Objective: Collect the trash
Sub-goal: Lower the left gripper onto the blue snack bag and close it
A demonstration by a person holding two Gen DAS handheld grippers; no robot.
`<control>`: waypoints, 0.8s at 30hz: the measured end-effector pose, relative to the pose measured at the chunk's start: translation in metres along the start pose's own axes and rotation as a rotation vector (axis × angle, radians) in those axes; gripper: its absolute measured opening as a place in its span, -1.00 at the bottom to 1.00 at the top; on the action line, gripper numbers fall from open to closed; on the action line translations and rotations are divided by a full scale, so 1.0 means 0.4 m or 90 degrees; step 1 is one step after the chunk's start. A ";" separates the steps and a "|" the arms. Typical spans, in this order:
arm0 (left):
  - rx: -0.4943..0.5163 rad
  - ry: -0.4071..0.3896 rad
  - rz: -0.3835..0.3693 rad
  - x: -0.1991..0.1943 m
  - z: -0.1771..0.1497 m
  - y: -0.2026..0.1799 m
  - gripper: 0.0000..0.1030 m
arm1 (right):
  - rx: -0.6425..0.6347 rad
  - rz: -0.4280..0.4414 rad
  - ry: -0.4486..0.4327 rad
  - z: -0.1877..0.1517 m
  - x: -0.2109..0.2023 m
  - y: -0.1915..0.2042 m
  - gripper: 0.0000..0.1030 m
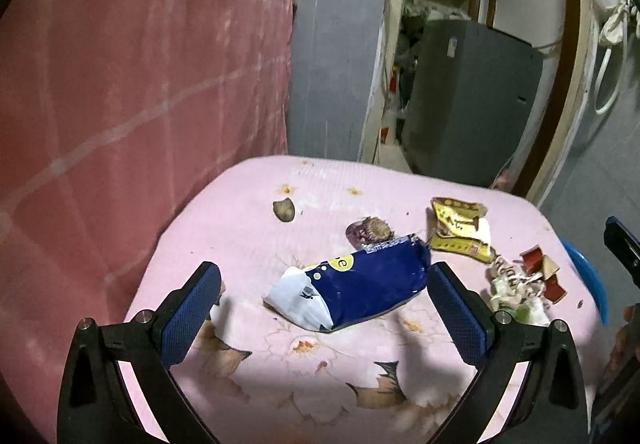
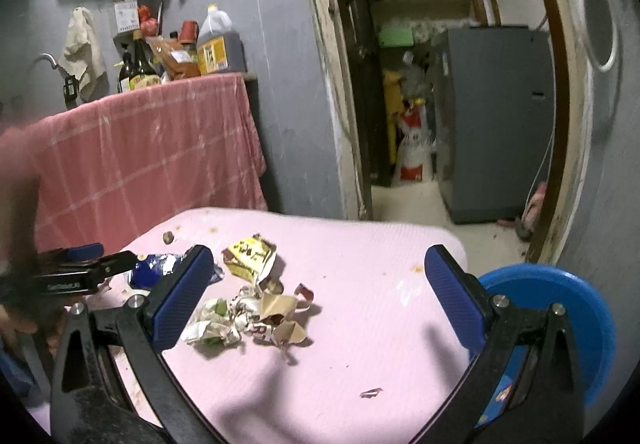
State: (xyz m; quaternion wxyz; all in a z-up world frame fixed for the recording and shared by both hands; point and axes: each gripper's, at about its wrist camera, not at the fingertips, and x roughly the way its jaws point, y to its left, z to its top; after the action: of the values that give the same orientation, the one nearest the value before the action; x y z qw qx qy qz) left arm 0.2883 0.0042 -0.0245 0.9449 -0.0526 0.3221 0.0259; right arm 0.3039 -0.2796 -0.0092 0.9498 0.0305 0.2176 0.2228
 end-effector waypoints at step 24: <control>0.074 0.091 -0.098 0.054 0.005 -0.067 0.20 | 0.027 0.066 0.194 -0.037 0.154 0.025 0.08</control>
State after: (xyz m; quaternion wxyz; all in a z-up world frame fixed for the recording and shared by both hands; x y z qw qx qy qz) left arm 0.3090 -0.0218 -0.0339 0.9201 -0.0244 0.3847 -0.0691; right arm 0.3430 -0.2443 -0.0458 0.8921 0.0279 0.3618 0.2691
